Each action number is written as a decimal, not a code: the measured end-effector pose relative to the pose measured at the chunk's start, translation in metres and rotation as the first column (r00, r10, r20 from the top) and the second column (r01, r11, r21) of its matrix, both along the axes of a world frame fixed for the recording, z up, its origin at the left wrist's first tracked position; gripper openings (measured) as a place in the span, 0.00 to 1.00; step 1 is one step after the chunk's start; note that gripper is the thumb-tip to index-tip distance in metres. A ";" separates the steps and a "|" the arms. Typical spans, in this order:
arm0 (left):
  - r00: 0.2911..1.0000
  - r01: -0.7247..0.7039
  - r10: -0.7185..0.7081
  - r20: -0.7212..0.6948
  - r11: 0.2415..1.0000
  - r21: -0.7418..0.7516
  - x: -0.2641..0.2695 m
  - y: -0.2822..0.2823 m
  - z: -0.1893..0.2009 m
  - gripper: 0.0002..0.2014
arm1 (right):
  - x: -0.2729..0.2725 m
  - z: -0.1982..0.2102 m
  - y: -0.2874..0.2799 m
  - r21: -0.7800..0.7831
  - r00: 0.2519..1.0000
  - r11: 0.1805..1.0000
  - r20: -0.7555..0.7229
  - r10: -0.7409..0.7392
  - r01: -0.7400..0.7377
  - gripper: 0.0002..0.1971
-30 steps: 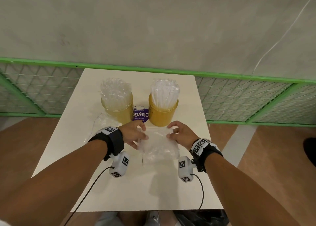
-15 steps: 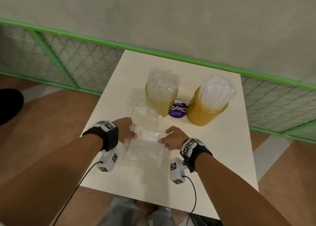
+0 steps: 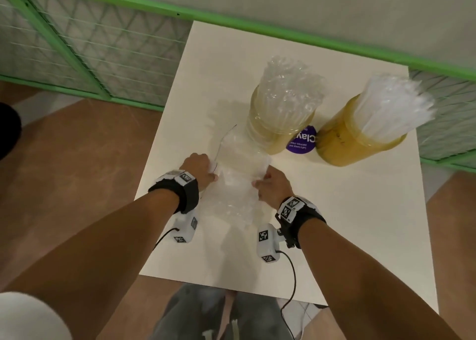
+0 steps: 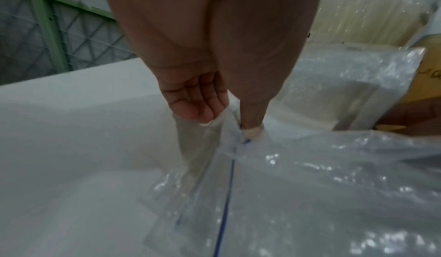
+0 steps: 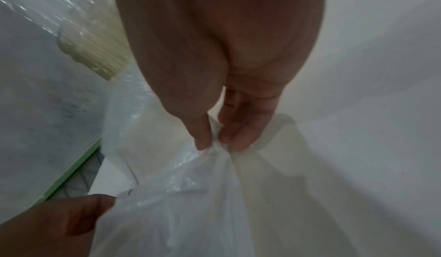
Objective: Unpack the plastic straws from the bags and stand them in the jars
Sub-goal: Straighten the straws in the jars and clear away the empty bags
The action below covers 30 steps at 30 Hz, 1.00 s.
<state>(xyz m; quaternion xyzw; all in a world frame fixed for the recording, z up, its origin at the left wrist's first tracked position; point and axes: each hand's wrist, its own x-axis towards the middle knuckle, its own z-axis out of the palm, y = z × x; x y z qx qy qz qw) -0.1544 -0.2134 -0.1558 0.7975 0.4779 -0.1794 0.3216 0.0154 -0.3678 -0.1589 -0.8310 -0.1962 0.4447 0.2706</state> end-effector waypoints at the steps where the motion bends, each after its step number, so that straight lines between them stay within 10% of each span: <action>1: 0.998 -0.031 0.032 0.054 0.999 -0.019 0.001 0.002 0.002 0.17 | -0.001 0.003 -0.001 0.021 0.999 0.999 -0.034 -0.027 0.028 0.11; 5: 0.943 -0.156 0.199 0.268 0.973 -0.172 0.006 0.010 0.009 0.12 | 0.001 0.001 -0.003 0.081 0.993 0.994 -0.103 -0.065 0.074 0.24; 9: 0.863 -0.236 0.389 0.323 0.875 -0.423 0.004 0.016 0.012 0.17 | 0.008 0.023 -0.002 0.185 0.995 0.982 -0.082 0.058 -0.042 0.12; 14: 0.831 -0.194 0.452 0.324 0.781 -0.594 0.010 0.009 0.029 0.19 | 0.020 0.033 -0.009 0.328 0.968 0.916 -0.011 0.249 -0.232 0.22; 18: 0.738 -0.288 0.663 0.123 0.475 -0.831 0.017 0.002 0.052 0.15 | 0.030 0.040 -0.018 0.273 0.925 0.888 0.201 0.323 -0.370 0.32; 20: 0.738 -0.282 0.671 0.069 0.400 -0.872 0.023 -0.004 0.066 0.31 | 0.033 0.043 -0.022 0.257 0.874 0.852 0.312 0.373 -0.456 0.29; 24: 0.867 -0.200 0.473 0.157 0.619 -0.760 0.029 -0.018 0.066 0.38 | 0.039 0.052 -0.030 0.269 0.873 0.854 0.343 0.347 -0.445 0.25; 27: 0.886 -0.173 0.407 0.224 0.736 -0.654 0.033 -0.030 0.063 0.17 | 0.050 0.063 -0.042 0.318 0.990 0.938 0.076 0.118 -0.136 0.15; 30: 0.859 -0.138 0.419 0.295 0.743 -0.654 0.047 -0.047 0.072 0.06 | 0.061 0.070 -0.059 0.253 0.949 0.940 -0.273 -0.158 0.229 0.22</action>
